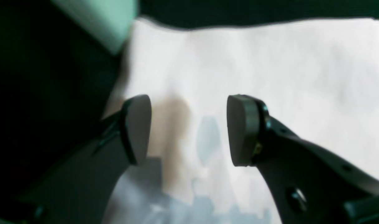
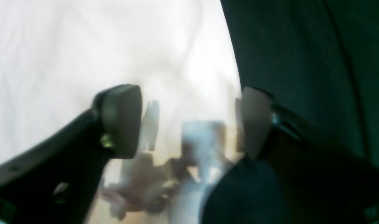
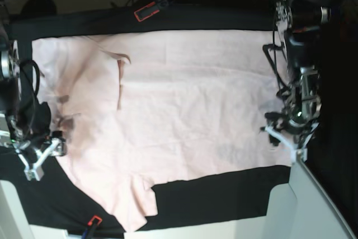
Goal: Fold the T-shirt properly
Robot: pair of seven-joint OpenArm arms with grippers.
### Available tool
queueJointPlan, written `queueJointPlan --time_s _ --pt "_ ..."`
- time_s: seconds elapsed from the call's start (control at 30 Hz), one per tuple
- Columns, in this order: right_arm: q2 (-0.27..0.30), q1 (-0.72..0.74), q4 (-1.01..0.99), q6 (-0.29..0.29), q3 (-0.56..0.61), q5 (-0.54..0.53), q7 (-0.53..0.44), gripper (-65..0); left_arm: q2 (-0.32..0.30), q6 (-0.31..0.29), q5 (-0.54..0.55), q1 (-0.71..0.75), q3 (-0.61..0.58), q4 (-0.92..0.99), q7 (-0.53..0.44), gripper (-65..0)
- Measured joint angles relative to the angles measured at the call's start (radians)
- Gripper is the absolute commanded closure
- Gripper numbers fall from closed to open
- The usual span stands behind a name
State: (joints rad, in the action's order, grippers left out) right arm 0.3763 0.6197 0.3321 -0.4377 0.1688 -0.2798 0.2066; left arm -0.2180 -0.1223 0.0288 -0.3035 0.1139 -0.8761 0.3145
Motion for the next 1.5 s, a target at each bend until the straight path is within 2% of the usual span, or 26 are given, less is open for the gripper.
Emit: queueJointPlan --time_s 0.13,0.27,0.33,0.43,0.5,0.53,0.63,0.7,0.8,0.9,0.97,1.03,1.1,1.33,1.4,1.5 --pt "0.021 -0.244 0.364 -0.002 -0.237 -0.098 0.208 -40.0 -0.007 0.017 -0.005 0.166 0.06 -0.252 0.034 -38.0" --pt "-0.031 -0.481 0.818 0.005 -0.505 -0.174 0.386 -44.1 0.0 0.0 -0.001 0.237 0.064 -0.381 0.006 -38.0" --pt "-0.101 -0.56 1.02 0.025 -0.675 -0.221 0.486 -44.1 0.01 -0.009 0.003 0.276 0.095 -0.398 0.006 -38.0" --pt "-0.245 -0.646 1.197 0.099 -0.94 -0.265 0.632 -44.4 0.004 0.009 -0.003 0.321 0.152 -0.397 0.035 -38.0" --pt "-0.314 -0.699 1.24 0.102 -1.049 -0.264 0.75 -44.5 0.005 0.019 0.002 0.322 0.174 -0.402 0.029 -38.0" --pt "-0.344 -0.715 1.259 0.107 -1.081 -0.267 0.773 -44.5 0.005 0.016 0.027 0.319 0.176 -0.409 0.023 -38.0" --pt "-0.405 -0.745 1.319 0.097 -1.102 -0.287 0.809 -44.4 0.016 -0.006 0.109 0.311 0.176 -0.417 0.006 -38.0" --pt "-0.443 -0.761 1.352 0.095 -1.102 -0.296 0.806 -44.4 0.0 0.002 0.125 0.326 0.172 -0.426 0.016 -38.0" --pt "-0.468 -0.811 1.379 0.096 -1.108 -0.295 0.81 -44.3 -0.015 0.018 0.129 0.328 0.177 -0.436 0.018 -38.0" --pt "-0.49 -0.826 1.378 0.095 -1.194 -0.294 0.814 -44.7 -0.012 0.011 0.13 0.321 0.179 -0.444 0.012 -38.0" --pt "-0.483 -0.829 1.361 0.083 -1.236 -0.292 0.807 -44.8 -0.01 0.0 0.131 0.33 0.177 -0.444 0.01 -38.0" --pt "-0.479 -0.828 1.316 0.037 -1.254 -0.291 0.813 -44.8 -0.024 -0.001 0.134 0.351 0.172 -0.444 0.011 -38.0" --pt "-0.48 -0.825 1.266 0.021 -1.253 -0.293 0.817 -44.8 -0.027 0.013 0.134 0.357 0.182 -0.444 0.011 -38.0" --pt "-0.478 -0.807 1.122 0.019 -1.247 -0.286 0.805 -44.8 -0.025 0.009 0.133 0.349 0.178 -0.444 0.011 -38.0" --pt "-0.464 -0.791 1.087 -0.026 -1.246 -0.291 0.808 -44.8 -0.027 0.01 0.132 0.351 0.179 -0.444 0.011 -38.0" --pt "-0.434 -0.769 1.035 -0.063 -1.245 -0.293 0.806 -44.7 -0.026 0.009 0.132 0.351 0.179 -0.444 0.01 -38.0"
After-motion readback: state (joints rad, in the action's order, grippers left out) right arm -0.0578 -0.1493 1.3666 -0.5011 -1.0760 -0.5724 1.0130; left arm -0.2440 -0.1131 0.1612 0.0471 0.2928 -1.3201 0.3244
